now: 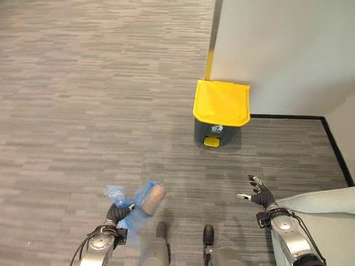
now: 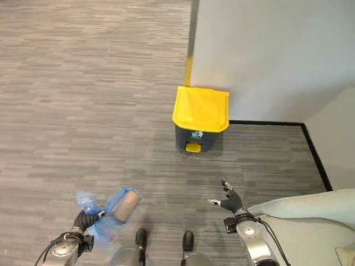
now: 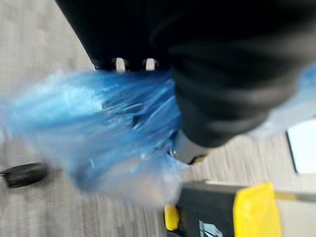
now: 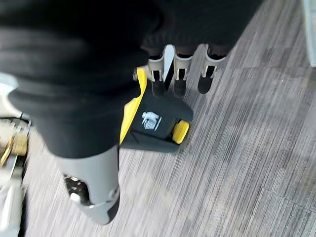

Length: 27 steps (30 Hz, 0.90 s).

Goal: Gather garbage on tea table into small bin, then transfer packed bag to large trash can.

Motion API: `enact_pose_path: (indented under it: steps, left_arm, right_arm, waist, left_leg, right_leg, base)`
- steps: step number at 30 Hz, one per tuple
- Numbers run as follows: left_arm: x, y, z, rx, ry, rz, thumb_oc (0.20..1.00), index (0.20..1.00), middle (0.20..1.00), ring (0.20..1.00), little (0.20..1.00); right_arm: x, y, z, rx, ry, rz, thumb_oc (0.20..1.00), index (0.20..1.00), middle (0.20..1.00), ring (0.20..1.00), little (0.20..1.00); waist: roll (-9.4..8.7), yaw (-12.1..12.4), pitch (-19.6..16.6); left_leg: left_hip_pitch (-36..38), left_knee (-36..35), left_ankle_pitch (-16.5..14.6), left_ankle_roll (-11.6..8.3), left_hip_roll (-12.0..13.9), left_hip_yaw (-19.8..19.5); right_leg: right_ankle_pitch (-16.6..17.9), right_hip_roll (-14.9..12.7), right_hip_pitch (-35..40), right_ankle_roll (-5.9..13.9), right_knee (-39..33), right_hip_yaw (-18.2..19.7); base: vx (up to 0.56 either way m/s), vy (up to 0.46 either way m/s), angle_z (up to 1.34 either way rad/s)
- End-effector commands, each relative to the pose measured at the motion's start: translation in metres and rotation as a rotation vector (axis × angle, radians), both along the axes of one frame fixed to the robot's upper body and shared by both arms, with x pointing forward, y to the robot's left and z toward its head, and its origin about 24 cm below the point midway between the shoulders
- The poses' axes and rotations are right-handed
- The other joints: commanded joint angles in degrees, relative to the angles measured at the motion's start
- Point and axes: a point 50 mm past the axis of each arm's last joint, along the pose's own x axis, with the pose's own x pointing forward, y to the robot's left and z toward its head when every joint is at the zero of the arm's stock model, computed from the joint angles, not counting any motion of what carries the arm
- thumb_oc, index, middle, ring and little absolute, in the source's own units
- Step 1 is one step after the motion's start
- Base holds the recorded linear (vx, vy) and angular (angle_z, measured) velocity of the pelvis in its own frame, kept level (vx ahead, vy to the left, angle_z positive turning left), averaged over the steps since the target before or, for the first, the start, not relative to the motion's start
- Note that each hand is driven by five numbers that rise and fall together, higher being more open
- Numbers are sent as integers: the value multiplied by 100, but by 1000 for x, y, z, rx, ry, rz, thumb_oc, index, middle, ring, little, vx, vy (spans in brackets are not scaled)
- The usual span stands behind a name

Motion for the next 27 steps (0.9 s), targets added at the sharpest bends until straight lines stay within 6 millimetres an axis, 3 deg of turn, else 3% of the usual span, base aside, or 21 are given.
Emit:
enact_pose_path:
  steps: [1,8,10,12,13,14,18,21,23,25,26,27]
  left_arm:
    - [-4,16,8,41,-43,18,200,200,200,200,200]
    - [-12,18,5,46,-20,24,200,200,200,200,200]
    - [-16,23,7,57,-17,42,200,200,200,200,200]
    - [-17,24,7,61,-15,43,200,200,200,200,200]
    - [-16,26,8,70,-17,44,200,200,200,200,200]
    - [-11,33,14,93,-39,51,200,200,200,200,200]
    - [-8,31,14,85,-45,56,200,200,200,200,200]
    - [-8,32,12,78,-44,71,200,200,200,200,200]
    - [-6,30,13,80,-50,60,200,200,200,200,200]
    - [-7,27,12,69,-45,51,200,200,200,200,200]
    - [-9,26,11,63,-41,49,200,200,200,200,200]
    - [-8,25,11,63,-41,36,200,200,200,200,200]
  right_arm:
    - [-8,-11,-2,-14,-2,-42,1000,1000,1000,1000,1000]
    - [-13,-8,-8,-11,26,-47,1000,1000,1000,1000,1000]
    - [-12,-3,-10,-7,39,-39,1000,1000,1000,1000,1000]
    - [-13,-2,-11,-5,44,-37,1000,1000,1000,1000,1000]
    - [-12,-1,-11,-9,45,-29,1000,1000,1000,1000,1000]
    - [-9,4,-11,0,40,-23,1000,1000,1000,1000,1000]
    - [-5,1,-8,-8,30,-23,1000,1000,1000,1000,1000]
    - [-6,2,-9,-14,37,-17,1000,1000,1000,1000,1000]
    - [-10,1,-11,-12,44,-23,1000,1000,1000,1000,1000]
    - [-15,-4,-13,-11,53,-48,1000,1000,1000,1000,1000]
    - [-16,-6,-13,-11,54,-57,1000,1000,1000,1000,1000]
    - [-17,-8,-13,-8,47,-70,1000,1000,1000,1000,1000]
  waist:
    - [-93,26,-127]
    - [-87,71,-194]
    - [-111,142,-242]
    - [-115,161,-250]
    - [-104,164,-227]
    - [-53,121,-144]
    - [-37,18,-73]
    - [-36,-71,14]
    - [-72,-112,-10]
    - [-58,-136,-116]
    - [-58,-167,-184]
    - [-35,-192,-251]
  left_leg:
    - [366,762,-424,-33,-119,403]
    - [620,529,-460,67,-172,545]
    - [766,405,-594,246,-329,392]
    - [784,396,-626,289,-360,387]
    - [794,396,-664,354,-404,335]
    - [958,346,-801,526,-506,284]
    - [1295,277,-1025,597,-645,198]
    - [1579,266,-1175,525,-627,133]
    - [1683,267,-1279,470,-640,23]
    - [1821,375,-1433,318,-550,-77]
    - [1828,375,-1414,255,-492,-85]
    - [1788,642,-1217,72,-319,-66]
  right_leg:
    - [-630,186,-3,289,198,-624]
    - [-713,198,198,317,220,-508]
    - [-720,89,201,442,390,-298]
    - [-738,66,163,471,488,-247]
    - [-729,40,72,508,696,-200]
    - [-626,-15,-559,671,1638,28]
    - [-221,8,-1070,600,1149,-122]
    - [18,-134,-1369,685,625,-509]
    - [35,-156,-1347,722,547,-440]
    - [54,-133,-1158,624,592,-447]
    - [47,-153,-1132,599,567,-512]
    - [-34,-79,-957,516,532,-596]
  base:
    - [148,50,-57]
    - [135,93,-13]
    - [207,285,-16]
    - [76,135,-25]
    - [150,268,-24]
    - [196,291,-35]
    - [215,73,-33]
    - [314,-93,18]
    - [278,-148,30]
    - [336,-204,73]
    - [307,-250,90]
    - [270,-262,76]
